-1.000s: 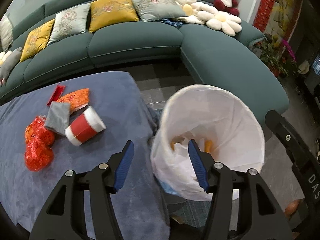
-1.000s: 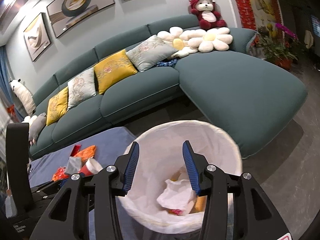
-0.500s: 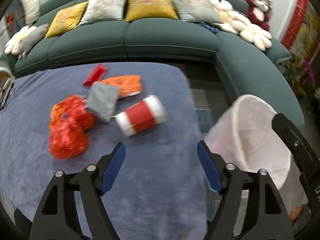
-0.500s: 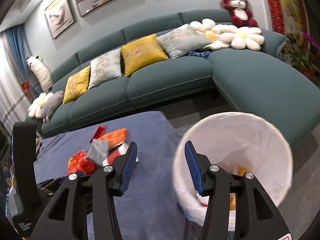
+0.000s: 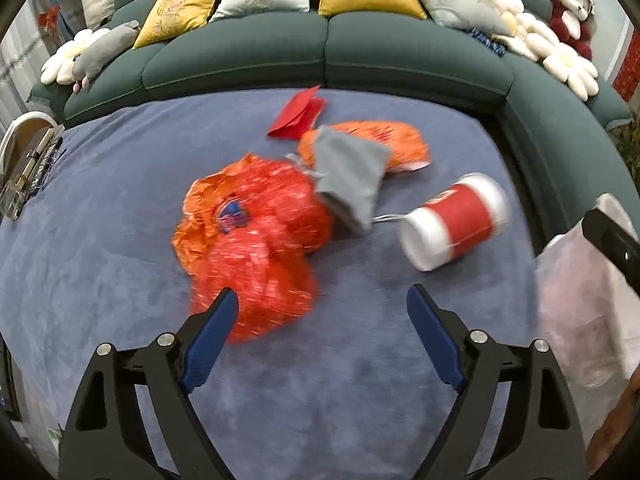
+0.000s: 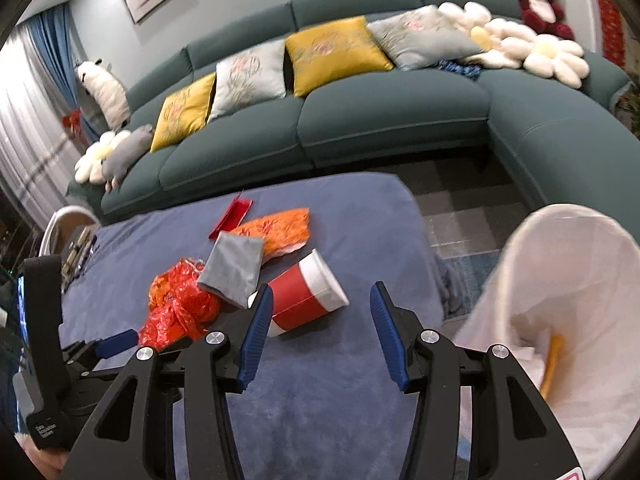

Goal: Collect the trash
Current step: 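Grasp the red plastic bag with the left tool while the right tool grasps the red-and-white cup, then carry the red bag and cup over the bin and open both tools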

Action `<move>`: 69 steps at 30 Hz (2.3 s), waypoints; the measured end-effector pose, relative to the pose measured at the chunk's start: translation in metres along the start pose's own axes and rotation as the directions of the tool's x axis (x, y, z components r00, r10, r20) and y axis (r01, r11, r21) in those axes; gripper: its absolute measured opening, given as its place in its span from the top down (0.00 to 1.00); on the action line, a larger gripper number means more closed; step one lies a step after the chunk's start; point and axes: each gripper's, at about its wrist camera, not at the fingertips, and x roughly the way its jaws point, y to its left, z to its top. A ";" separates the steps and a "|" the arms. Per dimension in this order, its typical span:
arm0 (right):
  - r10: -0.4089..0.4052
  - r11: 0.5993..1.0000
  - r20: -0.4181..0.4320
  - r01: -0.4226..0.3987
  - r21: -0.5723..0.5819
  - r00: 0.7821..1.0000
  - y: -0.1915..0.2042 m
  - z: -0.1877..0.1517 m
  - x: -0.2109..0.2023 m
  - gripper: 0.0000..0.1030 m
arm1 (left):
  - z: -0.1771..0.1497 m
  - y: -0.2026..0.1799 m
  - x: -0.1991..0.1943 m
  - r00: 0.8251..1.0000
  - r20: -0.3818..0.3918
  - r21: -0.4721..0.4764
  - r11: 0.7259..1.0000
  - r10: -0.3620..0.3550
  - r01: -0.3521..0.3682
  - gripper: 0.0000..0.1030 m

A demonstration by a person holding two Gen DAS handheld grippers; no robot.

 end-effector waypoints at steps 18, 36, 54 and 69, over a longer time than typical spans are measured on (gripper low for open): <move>0.032 0.999 -0.181 -0.039 -0.037 0.983 0.013 0.010 0.102 0.52 | 0.001 0.032 0.053 0.996 -0.088 -0.020 0.999 0.031 -0.033 0.44; 0.145 0.989 -0.128 -0.148 -0.013 0.981 0.038 -0.016 0.037 0.96 | -0.017 0.001 -0.001 0.996 -0.061 -0.017 0.997 -0.071 0.070 0.81; 0.034 0.998 0.143 -0.042 0.052 0.989 -0.039 0.013 -0.100 0.96 | -0.001 -0.109 -0.089 0.977 0.072 0.130 0.973 -0.199 0.189 0.81; -0.146 0.971 0.210 0.100 0.216 0.967 -0.167 -0.019 -0.169 0.96 | -0.030 -0.241 -0.106 0.954 0.023 0.323 0.905 -0.298 0.275 0.81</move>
